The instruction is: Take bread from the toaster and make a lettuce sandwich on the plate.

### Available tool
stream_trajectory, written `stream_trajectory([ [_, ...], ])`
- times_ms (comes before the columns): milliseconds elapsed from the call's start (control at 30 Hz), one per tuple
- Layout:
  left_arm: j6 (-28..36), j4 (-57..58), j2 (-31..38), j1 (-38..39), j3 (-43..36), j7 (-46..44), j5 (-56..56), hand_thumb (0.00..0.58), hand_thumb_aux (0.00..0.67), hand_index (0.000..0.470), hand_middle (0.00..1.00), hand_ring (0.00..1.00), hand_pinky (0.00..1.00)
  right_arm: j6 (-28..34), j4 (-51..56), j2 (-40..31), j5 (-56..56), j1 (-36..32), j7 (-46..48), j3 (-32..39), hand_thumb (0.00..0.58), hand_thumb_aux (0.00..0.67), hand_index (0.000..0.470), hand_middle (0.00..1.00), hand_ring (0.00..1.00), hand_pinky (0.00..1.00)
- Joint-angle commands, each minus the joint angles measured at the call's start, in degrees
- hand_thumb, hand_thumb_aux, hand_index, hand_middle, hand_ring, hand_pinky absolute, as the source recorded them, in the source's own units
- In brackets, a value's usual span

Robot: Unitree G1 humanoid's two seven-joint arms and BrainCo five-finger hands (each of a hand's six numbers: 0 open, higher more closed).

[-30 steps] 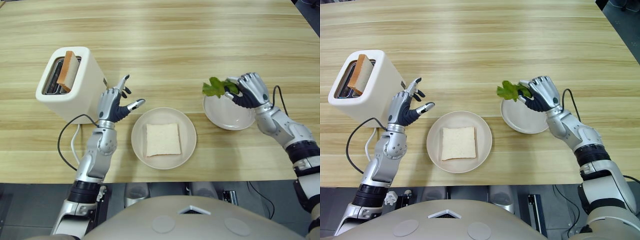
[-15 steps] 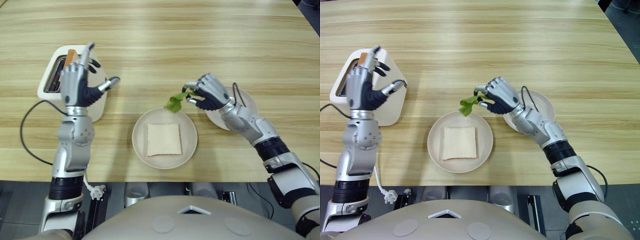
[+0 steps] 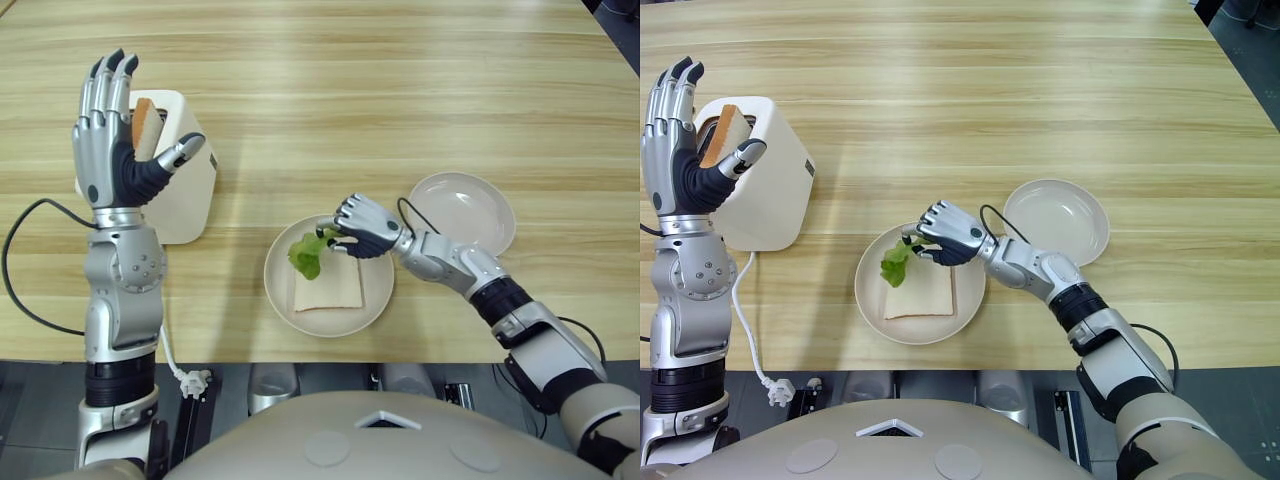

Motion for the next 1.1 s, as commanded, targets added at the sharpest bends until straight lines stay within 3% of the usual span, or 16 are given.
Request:
stream_trajectory([
  [33, 0.5, 1.1, 0.0, 0.4, 0.4, -0.4, -0.1, 0.000, 0.000, 0.000, 0.00, 0.00, 0.00, -1.0, -0.9, -1.9, -0.9, 2.6, 3.0, 1.9, 0.580, 0.670, 0.460, 1.00, 1.00, 1.00],
  [367, 0.6, 2.5, 0.1, 0.2, 0.5, -0.4, -0.7, 0.000, 0.000, 0.000, 0.00, 0.00, 0.00, -0.6, -3.7, -5.7, 0.9, 5.9, 7.4, 0.6, 0.580, 0.670, 0.460, 1.00, 1.00, 1.00],
  [400, 0.6, 2.6, 0.2, 0.2, 0.5, -0.3, -0.8, 0.000, 0.000, 0.000, 0.00, 0.00, 0.00, -0.5, -3.9, -5.9, 0.9, 6.0, 7.7, 0.4, 0.563, 0.554, 0.381, 1.00, 1.00, 1.00],
  [467, 0.6, 2.7, 0.3, 0.2, 0.6, -0.3, -0.8, 0.000, 0.000, 0.000, 0.00, 0.00, 0.00, 0.1, -4.3, -6.2, 0.3, 6.1, 7.8, 0.1, 0.464, 0.370, 0.254, 1.00, 1.00, 1.00],
  [500, 0.6, 2.8, 0.4, 0.2, 0.7, -0.3, -0.9, 0.000, 0.000, 0.000, 0.00, 0.00, 0.00, 0.3, -4.3, -6.2, 0.4, 6.0, 7.8, -0.1, 0.464, 0.370, 0.254, 1.00, 1.00, 1.00],
  [533, 0.6, 2.8, 0.5, 0.2, 0.8, -0.3, -0.9, 0.000, 0.000, 0.000, 0.00, 0.00, 0.00, 0.5, -4.5, -6.3, 0.4, 5.9, 7.8, -0.4, 0.000, 0.000, 0.000, 1.00, 1.00, 1.00],
  [900, 0.4, 3.9, 0.9, 0.2, 0.9, -1.0, -1.3, 0.000, 0.000, 0.000, 0.00, 0.00, 0.00, 1.2, -5.8, -6.5, 2.0, 5.9, 8.4, -2.7, 0.000, 0.000, 0.000, 1.00, 1.00, 1.00],
  [1100, 1.3, 3.8, 2.0, 1.0, 3.1, -1.3, -0.9, 0.000, 0.000, 0.000, 0.00, 0.00, 0.00, 1.8, -11.9, -7.9, 6.9, 6.0, 10.7, -7.1, 0.000, 0.000, 0.000, 1.00, 1.00, 1.00],
])
